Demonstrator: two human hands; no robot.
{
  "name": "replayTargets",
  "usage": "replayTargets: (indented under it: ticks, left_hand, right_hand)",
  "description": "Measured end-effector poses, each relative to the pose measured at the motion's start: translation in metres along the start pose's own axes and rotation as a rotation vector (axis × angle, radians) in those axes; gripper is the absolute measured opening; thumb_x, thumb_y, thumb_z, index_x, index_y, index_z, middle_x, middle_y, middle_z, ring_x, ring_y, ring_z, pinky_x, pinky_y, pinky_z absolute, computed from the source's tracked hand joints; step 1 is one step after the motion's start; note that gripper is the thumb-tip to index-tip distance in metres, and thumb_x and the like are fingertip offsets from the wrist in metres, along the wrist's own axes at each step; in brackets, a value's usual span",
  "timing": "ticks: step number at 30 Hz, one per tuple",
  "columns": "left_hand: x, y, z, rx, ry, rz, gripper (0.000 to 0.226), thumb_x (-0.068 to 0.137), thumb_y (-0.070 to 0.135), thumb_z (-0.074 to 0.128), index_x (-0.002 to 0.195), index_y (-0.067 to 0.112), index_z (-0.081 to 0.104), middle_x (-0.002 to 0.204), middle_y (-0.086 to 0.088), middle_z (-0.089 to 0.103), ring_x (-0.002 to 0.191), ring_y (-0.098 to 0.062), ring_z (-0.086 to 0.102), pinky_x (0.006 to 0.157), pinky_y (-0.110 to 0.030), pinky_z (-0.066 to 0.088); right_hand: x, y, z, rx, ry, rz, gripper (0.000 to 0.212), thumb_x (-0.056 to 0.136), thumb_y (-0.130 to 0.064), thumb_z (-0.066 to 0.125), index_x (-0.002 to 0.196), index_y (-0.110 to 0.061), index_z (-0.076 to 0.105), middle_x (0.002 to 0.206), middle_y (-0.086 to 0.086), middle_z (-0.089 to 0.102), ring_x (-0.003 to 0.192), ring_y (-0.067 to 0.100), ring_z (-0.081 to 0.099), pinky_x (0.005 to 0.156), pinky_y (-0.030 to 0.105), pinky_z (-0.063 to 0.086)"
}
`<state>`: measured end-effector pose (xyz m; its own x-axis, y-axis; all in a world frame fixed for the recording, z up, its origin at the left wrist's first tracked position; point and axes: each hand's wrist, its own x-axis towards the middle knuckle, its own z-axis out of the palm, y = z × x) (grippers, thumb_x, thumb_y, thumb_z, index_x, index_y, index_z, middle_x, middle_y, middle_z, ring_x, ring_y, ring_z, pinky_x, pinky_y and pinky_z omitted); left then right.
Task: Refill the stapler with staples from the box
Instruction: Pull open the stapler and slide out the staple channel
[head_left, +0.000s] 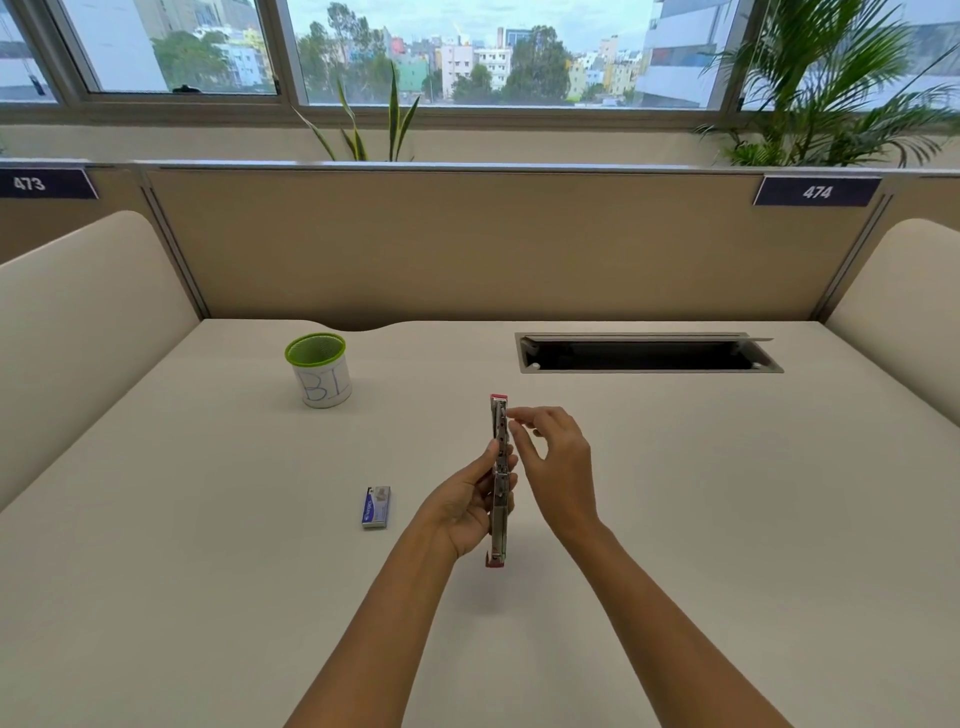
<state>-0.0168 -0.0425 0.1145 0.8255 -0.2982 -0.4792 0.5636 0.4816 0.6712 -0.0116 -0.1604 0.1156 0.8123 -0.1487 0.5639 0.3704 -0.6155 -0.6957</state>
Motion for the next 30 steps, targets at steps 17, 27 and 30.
replayTargets:
  ticks: [17,27,30]
  left_hand:
    - [-0.001,-0.005,-0.001,-0.076,-0.006,-0.023,0.025,0.084,0.029,0.063,0.079,0.006,0.072,0.063,-0.006,0.058,0.057,-0.015,0.053,0.059,-0.027,0.047]
    - [0.002,-0.008,-0.003,-0.124,0.015,0.004,0.030,0.072,0.030,0.071,0.085,0.003,0.071,0.064,-0.007,0.053,0.060,-0.017,0.049,0.067,-0.029,0.047]
    - [0.003,-0.006,-0.005,-0.082,0.009,0.027,0.033,0.078,0.032,0.069,0.094,0.003,0.071,0.073,-0.009,0.052,0.070,-0.019,0.048,0.074,-0.031,0.049]
  right_hand:
    - [-0.003,-0.002,0.004,-0.005,-0.077,0.030,0.014,0.089,-0.020,0.061,0.098,-0.012,0.066,0.101,0.003,0.064,0.095,0.010,0.053,0.080,0.006,0.038]
    - [-0.013,-0.006,-0.001,0.115,-0.086,0.018,0.011,0.086,-0.025,0.064,0.091,-0.015,0.062,0.086,-0.009,0.061,0.082,0.007,0.058,0.075,0.007,0.044]
    - [-0.017,-0.007,-0.003,0.195,-0.064,0.025,0.010,0.085,-0.025,0.066,0.088,-0.016,0.061,0.081,-0.008,0.063,0.079,0.007,0.062,0.075,0.010,0.048]
